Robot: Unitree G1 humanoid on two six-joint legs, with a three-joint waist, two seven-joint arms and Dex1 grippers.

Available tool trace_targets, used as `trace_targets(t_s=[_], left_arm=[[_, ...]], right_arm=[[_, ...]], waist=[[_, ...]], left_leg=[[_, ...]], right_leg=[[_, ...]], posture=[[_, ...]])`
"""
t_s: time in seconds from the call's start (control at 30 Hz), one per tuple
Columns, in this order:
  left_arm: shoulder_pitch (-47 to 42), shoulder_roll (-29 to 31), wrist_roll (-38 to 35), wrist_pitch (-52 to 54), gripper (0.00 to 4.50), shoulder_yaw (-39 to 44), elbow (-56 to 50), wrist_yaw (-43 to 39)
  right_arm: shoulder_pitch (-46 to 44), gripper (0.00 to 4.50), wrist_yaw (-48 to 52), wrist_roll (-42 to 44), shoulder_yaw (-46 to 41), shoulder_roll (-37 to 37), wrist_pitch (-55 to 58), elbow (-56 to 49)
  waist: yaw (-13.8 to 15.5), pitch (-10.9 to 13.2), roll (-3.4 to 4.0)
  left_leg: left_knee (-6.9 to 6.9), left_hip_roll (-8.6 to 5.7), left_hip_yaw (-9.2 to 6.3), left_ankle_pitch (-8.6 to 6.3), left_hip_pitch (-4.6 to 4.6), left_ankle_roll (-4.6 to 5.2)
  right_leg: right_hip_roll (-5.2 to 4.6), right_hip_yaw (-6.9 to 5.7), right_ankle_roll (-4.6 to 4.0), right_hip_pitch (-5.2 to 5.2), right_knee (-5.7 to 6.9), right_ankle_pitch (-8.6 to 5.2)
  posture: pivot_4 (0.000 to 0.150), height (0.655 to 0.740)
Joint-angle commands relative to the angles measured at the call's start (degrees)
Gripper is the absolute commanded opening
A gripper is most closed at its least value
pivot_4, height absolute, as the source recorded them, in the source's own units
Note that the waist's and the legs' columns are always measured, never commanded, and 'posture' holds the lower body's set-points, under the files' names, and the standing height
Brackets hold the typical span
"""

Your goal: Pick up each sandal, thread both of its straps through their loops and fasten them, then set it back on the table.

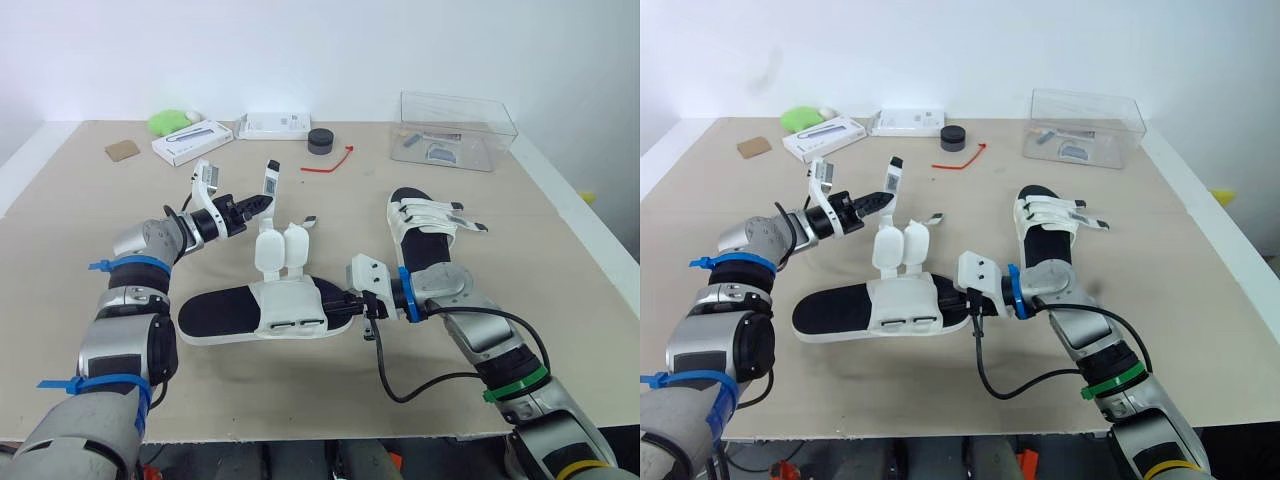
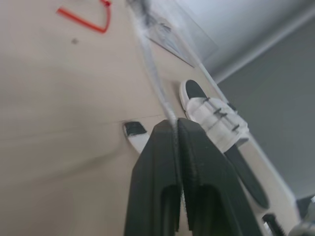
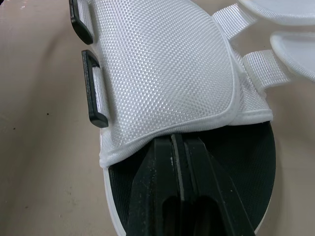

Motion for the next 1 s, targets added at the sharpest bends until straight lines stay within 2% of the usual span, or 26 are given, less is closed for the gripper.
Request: trace_targets(t_s=[0.03, 0.17, 0.3, 0.53, 0.63, 0.8, 1.0], left_arm=[[5.33, 1.9, 2.76, -5.08, 0.12, -4.93, -17.49, -2.89], [12.67, 5.34, 8.43, -14.16, 0.12, -10.64, -33.71, -3.98], [20.79, 11.61, 19.04, -36.87, 0.12, -16.31, -44.41, -7.74], [25.88, 17.42, 27.73, -78.54, 0.12, -18.7, -43.92, -9.48], [26.06, 19.14, 29.0, -91.89, 0.12, -19.67, -40.82, -9.17], [25.15, 21.53, 30.16, -102.35, 0.12, -22.61, -36.51, -8.24], [23.83, 25.06, 30.17, -105.33, 0.12, -25.65, -33.29, -8.18]], right_arm=[[0.0, 0.0, 0.23, 0.41, -0.5, -0.44, 0.12, -2.91], [0.38, 0.0, 0.6, 0.46, -0.63, -0.96, 0.26, -3.2], [0.2, 0.0, 0.87, 0.44, -0.63, -1.18, 0.18, -2.91], [-0.36, 0.0, 1.55, 0.21, 0.02, -0.9, -0.49, -1.96], [-0.68, 0.0, 1.9, -0.13, 0.21, -0.73, -1.14, -1.18], [-1.29, 0.0, 2.26, -0.45, 0.23, -0.26, -1.71, -0.21], [-1.21, 0.0, 2.52, -0.84, 0.22, -0.19, -2.69, 0.41]], waist=[[-0.07, 0.0, 0.0], [0.13, 0.01, -0.01], [0.07, 0.01, -0.01], [0.3, 0.02, -0.03], [0.29, 0.02, -0.03], [0.25, 0.02, -0.03], [0.23, 0.02, -0.03]], left_leg=[[0.0, 0.01, 0.0, 0.0, -0.02, 0.0], [0.0, 0.1, 0.0, -0.04, -0.02, -0.08], [-0.01, 0.1, 0.05, -0.05, 0.01, -0.07], [0.0, 0.16, 0.08, -0.04, 0.05, -0.05], [0.0, 0.16, 0.16, -0.03, 0.07, -0.03], [0.0, 0.2, 0.27, -0.05, 0.12, -0.01], [0.0, 0.21, 0.39, -0.05, 0.15, 0.0]], right_leg=[[0.02, -0.02, 0.0, -0.02, -0.02, 0.0], [0.02, 0.18, -0.01, -0.02, 0.0, 0.0], [0.03, 0.22, -0.01, -0.02, -0.01, 0.0], [0.02, 0.17, -0.07, 0.02, -0.05, 0.01], [0.02, 0.17, -0.04, 0.02, -0.05, 0.03], [0.07, 0.12, -0.02, 0.01, -0.05, 0.04], [0.07, 0.16, 0.03, 0.01, -0.05, 0.05]], posture=[[0.15, 0.74], [0.15, 0.74], [0.15, 0.74], [0.15, 0.74], [0.15, 0.74], [0.15, 0.74], [0.15, 0.74]])
